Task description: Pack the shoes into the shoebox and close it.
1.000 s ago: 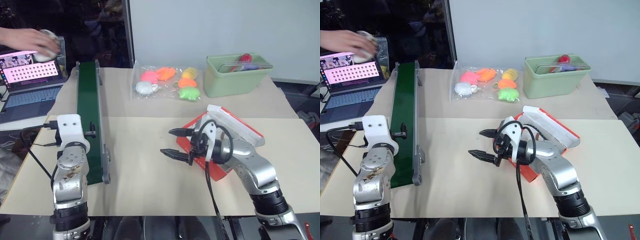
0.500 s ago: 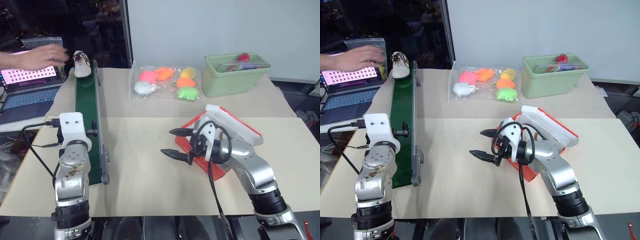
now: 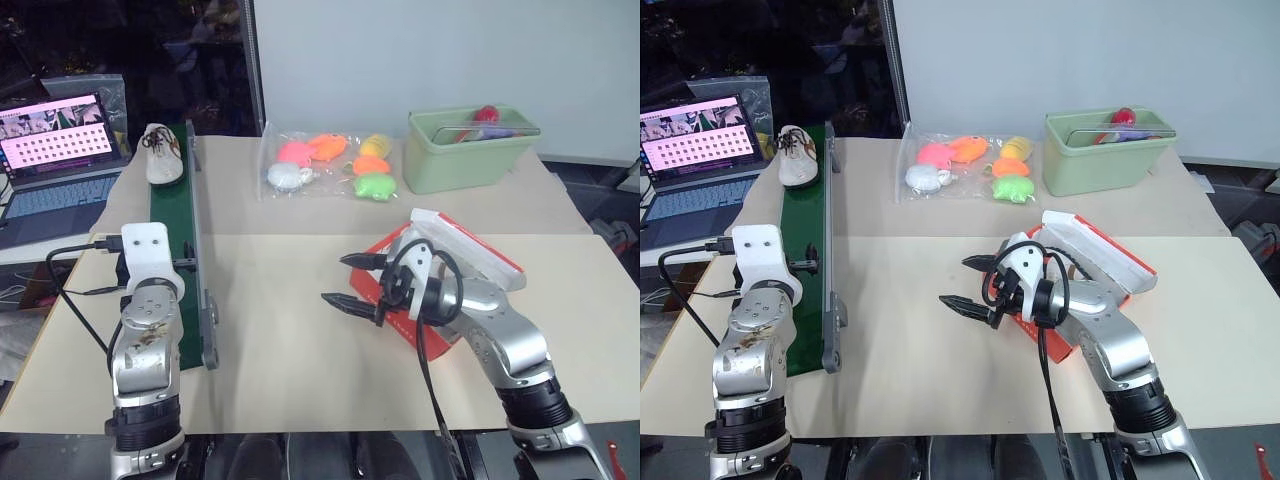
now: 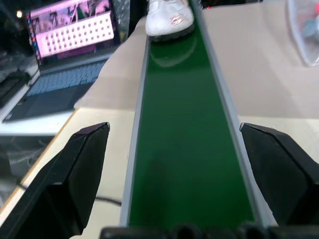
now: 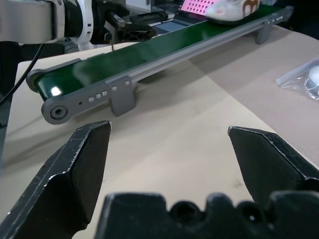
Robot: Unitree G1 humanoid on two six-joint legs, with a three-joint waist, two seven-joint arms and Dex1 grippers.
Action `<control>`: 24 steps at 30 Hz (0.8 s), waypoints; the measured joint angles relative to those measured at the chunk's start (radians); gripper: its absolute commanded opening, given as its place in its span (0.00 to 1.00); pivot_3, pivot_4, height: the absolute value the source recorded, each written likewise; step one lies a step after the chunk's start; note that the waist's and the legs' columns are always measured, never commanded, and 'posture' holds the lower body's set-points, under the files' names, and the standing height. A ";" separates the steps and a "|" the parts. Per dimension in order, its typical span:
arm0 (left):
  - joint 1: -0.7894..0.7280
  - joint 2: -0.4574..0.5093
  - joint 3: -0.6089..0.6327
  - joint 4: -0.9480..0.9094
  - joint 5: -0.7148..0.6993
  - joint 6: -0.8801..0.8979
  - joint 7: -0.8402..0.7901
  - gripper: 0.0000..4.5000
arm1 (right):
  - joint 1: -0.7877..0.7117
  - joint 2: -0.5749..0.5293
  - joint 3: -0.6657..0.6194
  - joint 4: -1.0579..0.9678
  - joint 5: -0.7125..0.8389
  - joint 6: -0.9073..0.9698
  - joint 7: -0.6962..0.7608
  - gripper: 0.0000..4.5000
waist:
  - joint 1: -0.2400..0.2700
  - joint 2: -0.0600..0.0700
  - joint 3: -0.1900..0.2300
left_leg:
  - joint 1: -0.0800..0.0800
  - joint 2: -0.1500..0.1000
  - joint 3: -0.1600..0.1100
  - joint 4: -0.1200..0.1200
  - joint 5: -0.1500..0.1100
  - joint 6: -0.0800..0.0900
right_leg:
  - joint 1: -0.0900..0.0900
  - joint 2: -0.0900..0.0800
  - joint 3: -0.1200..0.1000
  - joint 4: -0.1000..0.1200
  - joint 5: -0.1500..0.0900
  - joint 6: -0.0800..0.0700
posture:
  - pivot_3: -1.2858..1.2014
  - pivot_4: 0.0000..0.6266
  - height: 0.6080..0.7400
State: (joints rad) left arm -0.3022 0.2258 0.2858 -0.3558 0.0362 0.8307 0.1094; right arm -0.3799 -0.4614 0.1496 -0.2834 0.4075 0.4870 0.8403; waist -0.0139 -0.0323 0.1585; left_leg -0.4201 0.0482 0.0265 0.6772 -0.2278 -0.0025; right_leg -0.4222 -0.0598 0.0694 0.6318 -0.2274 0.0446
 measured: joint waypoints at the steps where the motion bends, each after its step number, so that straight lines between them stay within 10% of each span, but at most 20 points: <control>1: -0.016 0.003 0.005 -0.001 -0.001 0.023 -0.002 1.00 | 0.000 0.000 0.000 0.000 0.000 0.001 -0.001 0.99 | 0.000 0.000 0.000 | 0.000 0.000 0.000 0.000 0.000 0.000 | 0.000 0.000 0.000 0.000 0.000 0.000 | 0.52 0.24 0.92; 24: -0.215 0.064 0.101 0.007 -0.043 0.414 -0.041 1.00 | 0.009 0.023 -0.001 -0.034 0.011 0.043 -0.058 0.99 | -0.001 0.000 0.000 | 0.000 0.000 0.000 0.000 0.000 0.000 | 0.000 0.000 0.000 0.000 0.000 0.000 | 0.52 0.24 0.92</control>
State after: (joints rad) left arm -0.5167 0.2900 0.3869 -0.3490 -0.0064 1.2450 0.0684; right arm -0.3712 -0.4383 0.1490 -0.3172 0.4185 0.5303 0.7826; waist -0.0146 -0.0323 0.1585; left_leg -0.4202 0.0482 0.0263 0.6770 -0.2278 -0.0026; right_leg -0.4226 -0.0598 0.0694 0.6318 -0.2273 0.0446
